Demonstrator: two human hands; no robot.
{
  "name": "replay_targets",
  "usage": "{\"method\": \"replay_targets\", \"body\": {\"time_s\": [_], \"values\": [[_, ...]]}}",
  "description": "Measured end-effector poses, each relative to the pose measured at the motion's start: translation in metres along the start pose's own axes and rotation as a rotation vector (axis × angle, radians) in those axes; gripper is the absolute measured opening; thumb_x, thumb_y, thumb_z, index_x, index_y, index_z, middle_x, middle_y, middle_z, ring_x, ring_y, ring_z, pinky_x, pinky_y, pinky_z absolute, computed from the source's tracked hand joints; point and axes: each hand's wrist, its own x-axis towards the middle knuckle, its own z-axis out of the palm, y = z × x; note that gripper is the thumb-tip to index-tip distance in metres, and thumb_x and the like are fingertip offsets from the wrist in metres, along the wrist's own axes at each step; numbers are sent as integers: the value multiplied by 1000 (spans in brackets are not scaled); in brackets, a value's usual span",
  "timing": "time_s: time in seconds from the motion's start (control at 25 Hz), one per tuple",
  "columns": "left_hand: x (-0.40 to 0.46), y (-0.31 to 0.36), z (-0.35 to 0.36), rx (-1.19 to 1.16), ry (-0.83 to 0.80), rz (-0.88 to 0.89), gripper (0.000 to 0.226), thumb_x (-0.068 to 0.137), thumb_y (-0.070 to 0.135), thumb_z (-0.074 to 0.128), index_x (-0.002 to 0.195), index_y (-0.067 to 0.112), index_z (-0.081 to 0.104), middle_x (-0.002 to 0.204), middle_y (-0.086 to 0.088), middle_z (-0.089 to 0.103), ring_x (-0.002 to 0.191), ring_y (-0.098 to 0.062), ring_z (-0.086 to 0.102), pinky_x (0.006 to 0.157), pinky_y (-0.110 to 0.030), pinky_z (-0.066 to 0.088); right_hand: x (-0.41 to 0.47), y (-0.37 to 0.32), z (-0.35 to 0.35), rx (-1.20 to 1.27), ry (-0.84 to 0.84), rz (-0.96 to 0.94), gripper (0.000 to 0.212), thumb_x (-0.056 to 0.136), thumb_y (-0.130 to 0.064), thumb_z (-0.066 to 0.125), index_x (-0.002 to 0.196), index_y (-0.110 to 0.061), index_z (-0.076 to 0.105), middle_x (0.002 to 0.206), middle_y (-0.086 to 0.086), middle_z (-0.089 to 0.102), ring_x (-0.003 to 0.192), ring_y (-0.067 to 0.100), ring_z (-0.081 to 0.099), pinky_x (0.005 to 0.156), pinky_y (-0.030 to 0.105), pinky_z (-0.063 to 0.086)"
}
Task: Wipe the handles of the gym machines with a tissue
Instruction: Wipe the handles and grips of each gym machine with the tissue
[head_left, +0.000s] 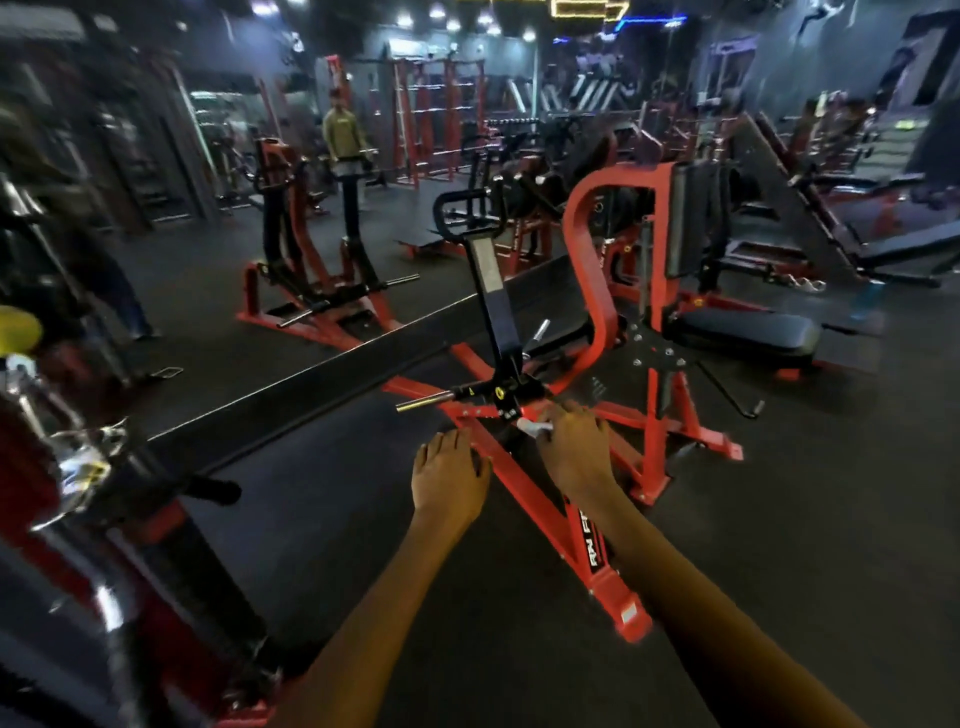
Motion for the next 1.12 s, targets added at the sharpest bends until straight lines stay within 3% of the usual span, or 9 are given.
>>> {"method": "replay_targets", "body": {"time_s": [0.16,0.48,0.72,0.92,1.12], "values": [[91,14,20,4,12,-78,49,102,40,39,146,17,36,149,-2,42,139,-19,35,118,-34,19,108,38,33,20,-35,-66,24,88,-23,54,103,-7,63,110,12,61,107,32,54,92,41,39],[303,-12,50,16,70,-188,51,101,41,41,146,16,37,148,-4,43,139,-20,35,117,-33,17,327,47,118,55,-82,-144,23,88,-30,55,101,-14,66,110,7,61,110,29,53,93,39,39],[478,-68,61,63,88,-145,49,101,39,40,144,14,38,148,-5,43,138,-22,36,117,-34,19,503,27,181,57,-101,-143,23,90,-32,54,103,-15,64,113,4,59,112,26,51,95,38,35],[613,-92,79,27,92,-87,54,101,39,41,148,16,33,153,-3,37,142,-19,29,119,-33,14,627,27,219,133,-19,-105,28,90,-37,58,91,-11,67,100,7,64,98,26,58,89,38,39],[728,-105,113,-10,104,-23,52,100,39,44,146,15,38,149,-4,42,141,-21,32,119,-34,17,735,50,267,134,-15,-27,17,88,-25,62,98,-12,67,104,6,63,102,26,57,93,39,38]]}}
